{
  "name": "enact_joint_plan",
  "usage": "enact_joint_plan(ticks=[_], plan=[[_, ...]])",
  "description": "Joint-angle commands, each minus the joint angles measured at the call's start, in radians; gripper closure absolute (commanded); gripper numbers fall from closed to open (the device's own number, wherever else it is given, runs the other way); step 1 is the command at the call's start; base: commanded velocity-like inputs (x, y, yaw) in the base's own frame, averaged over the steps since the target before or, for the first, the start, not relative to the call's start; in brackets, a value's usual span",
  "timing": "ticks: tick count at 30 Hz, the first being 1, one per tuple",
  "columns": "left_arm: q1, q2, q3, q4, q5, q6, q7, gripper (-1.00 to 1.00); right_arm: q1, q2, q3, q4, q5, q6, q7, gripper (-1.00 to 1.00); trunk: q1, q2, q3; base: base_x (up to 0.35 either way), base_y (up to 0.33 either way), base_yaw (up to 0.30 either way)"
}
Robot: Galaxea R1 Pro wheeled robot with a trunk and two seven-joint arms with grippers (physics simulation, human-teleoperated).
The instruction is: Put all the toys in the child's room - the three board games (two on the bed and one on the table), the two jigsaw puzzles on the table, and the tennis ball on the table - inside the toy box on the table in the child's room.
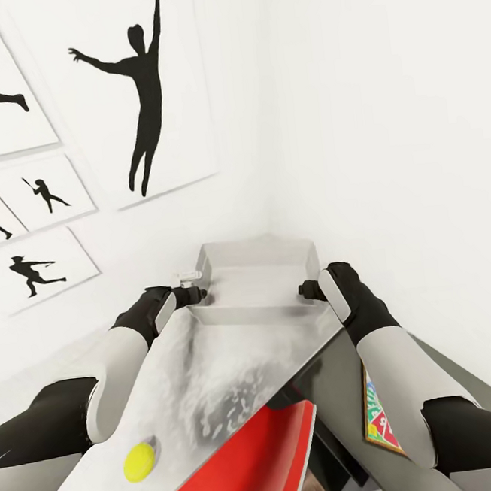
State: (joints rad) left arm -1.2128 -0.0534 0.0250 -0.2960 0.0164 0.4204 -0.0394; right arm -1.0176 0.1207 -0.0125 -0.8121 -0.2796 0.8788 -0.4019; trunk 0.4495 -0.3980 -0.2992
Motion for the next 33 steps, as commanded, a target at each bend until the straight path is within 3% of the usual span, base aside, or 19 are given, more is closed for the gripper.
enact_joint_plan(ticks=[1,21,22,23,33], plan=[[-0.001,0.000,0.003,-0.002,0.001,0.006,-0.002,-1.00,-0.001,0.001,-0.001,-0.001,-0.010,0.002,-0.009,-1.00,0.001,-0.002,-0.004,0.000,0.000,0.000],[-0.001,0.004,0.001,-0.003,0.002,0.002,-0.004,-1.00,0.004,-0.001,-0.001,-0.002,-0.007,0.000,0.000,-1.00,0.001,-0.002,-0.013,0.000,0.000,0.000],[-0.001,0.004,0.001,-0.003,0.002,0.002,-0.004,-1.00,0.004,-0.001,-0.001,-0.001,-0.008,0.000,0.000,1.00,0.001,-0.002,-0.013,0.000,0.000,0.000],[-0.001,0.004,0.001,-0.003,0.002,0.002,-0.005,1.00,0.004,-0.001,-0.001,-0.001,-0.008,0.000,0.000,1.00,0.001,-0.002,-0.013,0.000,0.000,0.000],[-0.001,0.003,0.001,-0.003,0.003,-0.002,-0.005,1.00,0.004,-0.002,-0.003,-0.001,-0.010,0.000,0.000,1.00,0.001,-0.002,-0.013,0.000,0.000,0.000]])
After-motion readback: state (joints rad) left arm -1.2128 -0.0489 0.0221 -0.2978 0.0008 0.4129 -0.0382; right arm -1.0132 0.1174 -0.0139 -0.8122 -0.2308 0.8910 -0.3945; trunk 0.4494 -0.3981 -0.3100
